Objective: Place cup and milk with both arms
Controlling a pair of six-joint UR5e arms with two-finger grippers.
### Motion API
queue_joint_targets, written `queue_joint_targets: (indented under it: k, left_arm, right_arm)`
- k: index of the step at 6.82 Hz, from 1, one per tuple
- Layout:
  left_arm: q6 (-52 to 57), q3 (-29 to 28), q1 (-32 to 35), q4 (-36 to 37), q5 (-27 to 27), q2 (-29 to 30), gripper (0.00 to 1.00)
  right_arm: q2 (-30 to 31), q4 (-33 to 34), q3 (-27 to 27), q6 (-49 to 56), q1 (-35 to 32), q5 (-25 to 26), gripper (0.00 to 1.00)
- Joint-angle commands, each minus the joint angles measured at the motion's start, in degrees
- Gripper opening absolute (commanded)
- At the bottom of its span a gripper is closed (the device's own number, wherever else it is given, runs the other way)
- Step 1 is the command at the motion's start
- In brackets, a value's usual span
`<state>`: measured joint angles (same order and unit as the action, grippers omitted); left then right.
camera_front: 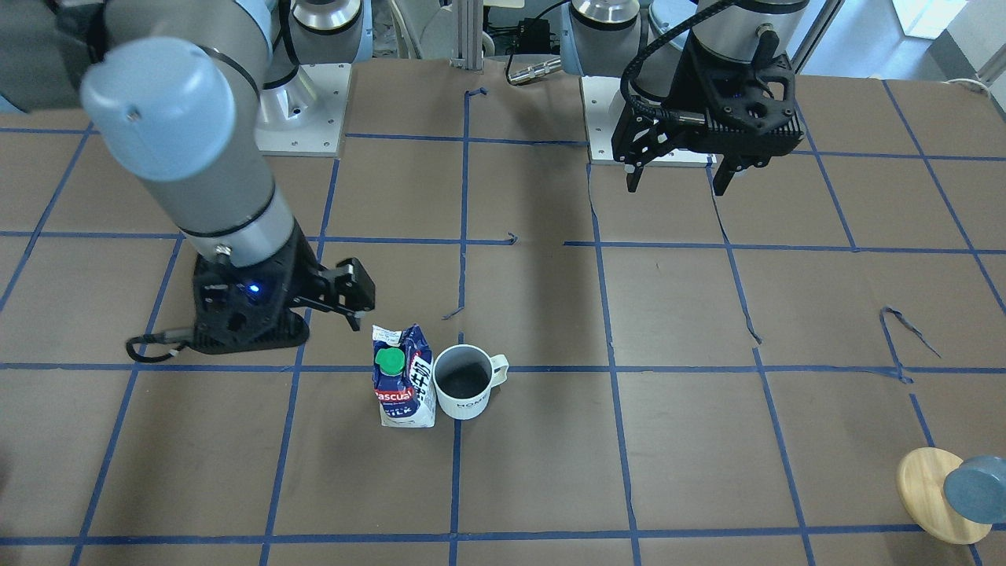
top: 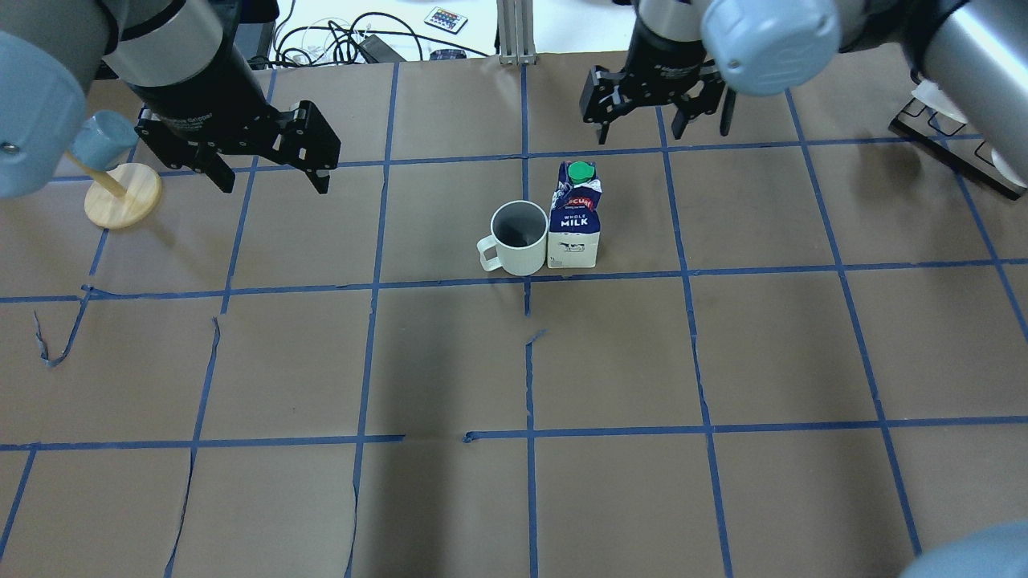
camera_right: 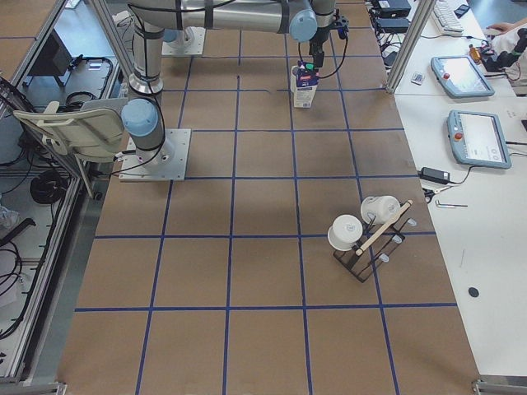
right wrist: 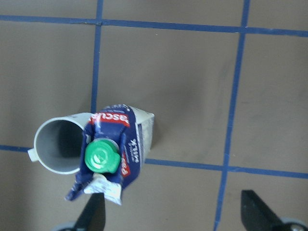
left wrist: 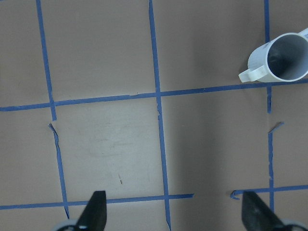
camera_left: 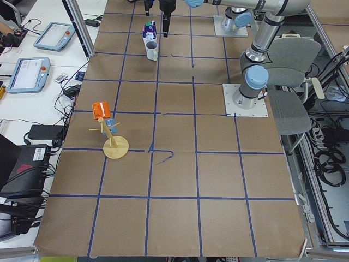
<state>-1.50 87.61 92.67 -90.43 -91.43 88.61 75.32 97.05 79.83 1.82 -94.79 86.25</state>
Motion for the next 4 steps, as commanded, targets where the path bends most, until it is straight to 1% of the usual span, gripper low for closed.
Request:
queue_joint_targets:
  k: [1, 2, 4]
  left_arm:
    - [-1.23, 0.02, 0.06, 0.08, 0.11, -0.02, 1.0]
    - [-1.23, -0.07, 0.06, -0.01, 0.02, -0.02, 1.0]
    - [-1.23, -0.07, 0.06, -0.01, 0.02, -0.02, 1.0]
  right_arm:
    - [11.4, -3.89, 5.14, 8.26, 3.99, 0.23, 1.0]
    - [12.82, -3.97, 5.34, 8.89, 4.43, 0.41, 1.0]
    - [13.54, -4.94, 5.6, 8.2, 4.26, 0.58, 1.0]
